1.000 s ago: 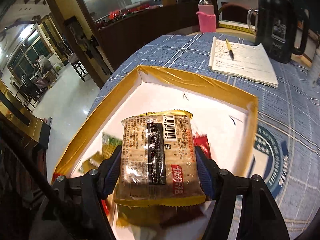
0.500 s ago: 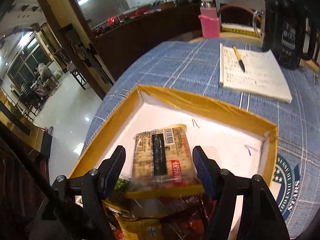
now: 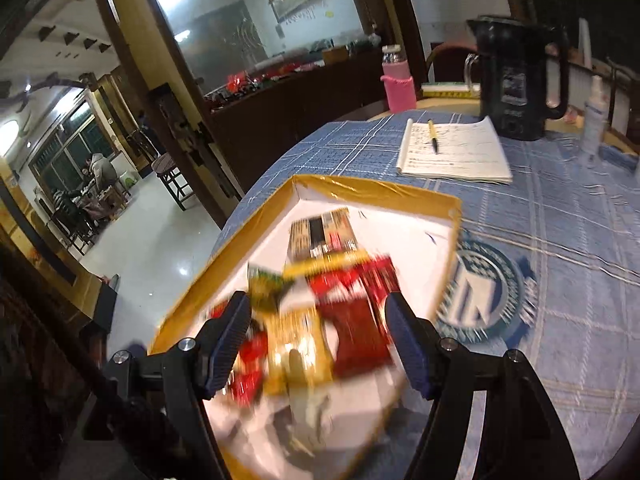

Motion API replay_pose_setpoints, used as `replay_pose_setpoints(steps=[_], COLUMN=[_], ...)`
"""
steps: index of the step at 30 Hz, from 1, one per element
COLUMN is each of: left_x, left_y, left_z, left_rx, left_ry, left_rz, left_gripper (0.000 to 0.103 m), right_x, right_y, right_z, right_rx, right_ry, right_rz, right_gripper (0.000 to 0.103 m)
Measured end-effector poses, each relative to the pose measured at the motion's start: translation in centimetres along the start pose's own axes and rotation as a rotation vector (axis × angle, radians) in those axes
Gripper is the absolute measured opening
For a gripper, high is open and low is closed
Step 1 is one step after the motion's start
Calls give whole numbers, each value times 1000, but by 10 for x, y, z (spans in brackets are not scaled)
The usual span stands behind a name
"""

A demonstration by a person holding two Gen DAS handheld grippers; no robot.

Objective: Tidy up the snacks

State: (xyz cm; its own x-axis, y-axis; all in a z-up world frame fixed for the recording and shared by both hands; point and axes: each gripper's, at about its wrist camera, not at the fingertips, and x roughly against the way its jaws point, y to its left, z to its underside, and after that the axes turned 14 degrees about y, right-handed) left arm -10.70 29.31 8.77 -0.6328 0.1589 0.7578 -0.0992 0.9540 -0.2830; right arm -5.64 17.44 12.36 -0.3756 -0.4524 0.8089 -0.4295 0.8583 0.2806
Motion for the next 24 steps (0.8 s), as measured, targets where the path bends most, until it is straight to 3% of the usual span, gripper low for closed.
replay_pose_setpoints(steps=[6, 9, 12, 15, 24], left_x=[17, 27, 40, 58, 125], left_y=[-30, -43, -53, -61, -95], left_z=[24, 36, 46, 55, 101], left_rx=[-26, -30, -3, 27, 20], left_ry=[-31, -63, -127, -222, -624], left_rz=[-11, -59, -159, -252, -438], left_gripper=[78, 81, 84, 85, 92], right_x=[30, 42, 54, 64, 83], right_y=[-10, -21, -28, -32, -30], right_z=[63, 85, 103, 120, 151], right_rx=[-18, -56, -87, -108, -100], right_ry=[-66, -89, -122, -141, -183], right_rz=[76, 88, 116, 125, 77], right_gripper=[70, 70, 70, 70, 70])
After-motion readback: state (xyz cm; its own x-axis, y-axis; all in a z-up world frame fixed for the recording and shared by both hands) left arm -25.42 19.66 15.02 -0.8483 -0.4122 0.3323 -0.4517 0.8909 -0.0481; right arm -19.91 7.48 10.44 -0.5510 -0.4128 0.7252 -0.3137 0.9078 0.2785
